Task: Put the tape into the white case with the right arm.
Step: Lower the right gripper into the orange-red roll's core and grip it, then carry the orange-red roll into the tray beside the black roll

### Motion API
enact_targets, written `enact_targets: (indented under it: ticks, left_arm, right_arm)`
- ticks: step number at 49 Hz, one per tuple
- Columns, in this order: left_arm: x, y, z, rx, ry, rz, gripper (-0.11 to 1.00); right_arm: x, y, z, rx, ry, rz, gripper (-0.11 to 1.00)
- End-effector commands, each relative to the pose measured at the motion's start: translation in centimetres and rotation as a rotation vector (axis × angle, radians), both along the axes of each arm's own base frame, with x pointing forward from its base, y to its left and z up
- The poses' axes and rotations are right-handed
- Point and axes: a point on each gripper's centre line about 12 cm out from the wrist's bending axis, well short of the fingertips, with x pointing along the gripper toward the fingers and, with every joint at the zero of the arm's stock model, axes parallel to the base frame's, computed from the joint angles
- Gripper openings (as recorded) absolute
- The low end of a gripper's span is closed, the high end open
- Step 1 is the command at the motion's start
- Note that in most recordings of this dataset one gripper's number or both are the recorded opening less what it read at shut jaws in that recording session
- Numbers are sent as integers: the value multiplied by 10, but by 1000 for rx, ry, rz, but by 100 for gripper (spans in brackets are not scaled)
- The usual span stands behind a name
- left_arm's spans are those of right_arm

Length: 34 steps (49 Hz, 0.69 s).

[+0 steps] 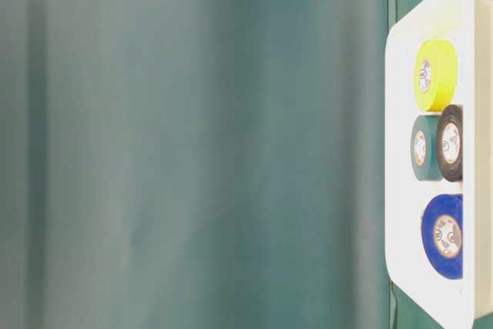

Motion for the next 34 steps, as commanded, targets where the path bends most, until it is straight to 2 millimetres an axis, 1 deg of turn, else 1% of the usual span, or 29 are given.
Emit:
enact_targets:
  ticks: [1,10,13,19,25,34]
  left_arm:
    - [1,1,4,2,-9,3,0]
    - [1,1,4,2,-11,3,0]
    - [1,1,4,2,-9,3,0]
    - [1,1,4,2,-11,3,0]
    - [1,1,4,2,-11,3,0]
    - [1,1,4,3,-12,3,0]
  right_arm:
    - [4,4,24,31,-41,-20,1]
    - [5,2,26,31,-21,-60,1]
    - [6,-2,29,16,-16,-85,1]
    - [7,-16,32,-43,11,-145,1]
    - [7,-36,38,-96,38,-224,1]
    - [15,-65,47,-94,29,-310,1]
